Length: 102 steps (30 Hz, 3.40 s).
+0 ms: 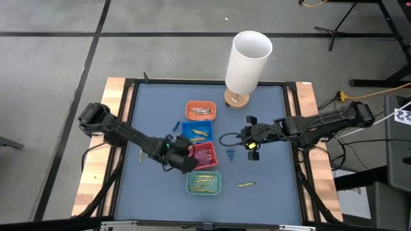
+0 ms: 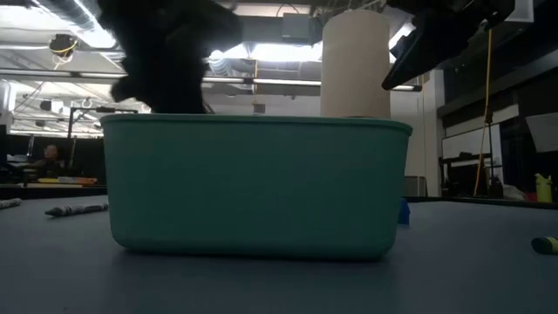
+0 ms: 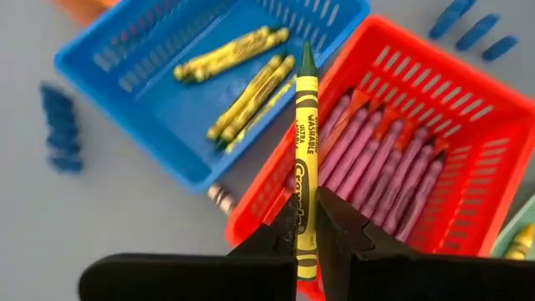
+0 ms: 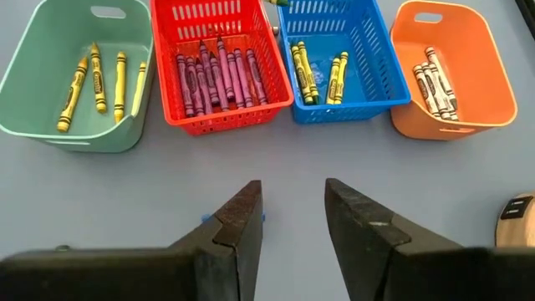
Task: Sort crayons
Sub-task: Put the green crayon into the blue bin, then put the gray crayon into the orange bin
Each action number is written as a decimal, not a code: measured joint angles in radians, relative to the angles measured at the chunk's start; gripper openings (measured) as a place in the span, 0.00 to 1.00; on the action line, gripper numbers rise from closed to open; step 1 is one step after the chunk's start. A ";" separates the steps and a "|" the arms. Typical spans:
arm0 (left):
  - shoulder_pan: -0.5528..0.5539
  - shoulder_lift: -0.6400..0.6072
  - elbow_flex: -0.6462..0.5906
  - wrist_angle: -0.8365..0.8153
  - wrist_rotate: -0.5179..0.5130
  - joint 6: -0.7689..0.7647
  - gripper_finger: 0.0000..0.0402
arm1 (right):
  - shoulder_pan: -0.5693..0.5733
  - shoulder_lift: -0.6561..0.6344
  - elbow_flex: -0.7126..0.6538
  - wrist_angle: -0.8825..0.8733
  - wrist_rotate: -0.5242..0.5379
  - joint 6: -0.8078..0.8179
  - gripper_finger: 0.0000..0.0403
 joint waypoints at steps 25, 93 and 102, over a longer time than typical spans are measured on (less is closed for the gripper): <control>0.265 0.000 0.000 0.104 0.086 0.717 0.04 | 0.001 0.002 -0.006 0.014 -0.040 0.066 0.32; 0.041 0.030 0.000 -0.371 0.296 -0.341 0.28 | 0.001 0.003 -0.081 0.077 -0.089 0.079 0.32; 0.022 0.043 0.000 -0.371 0.271 -0.344 0.28 | 0.001 0.003 -0.081 0.078 -0.089 0.079 0.32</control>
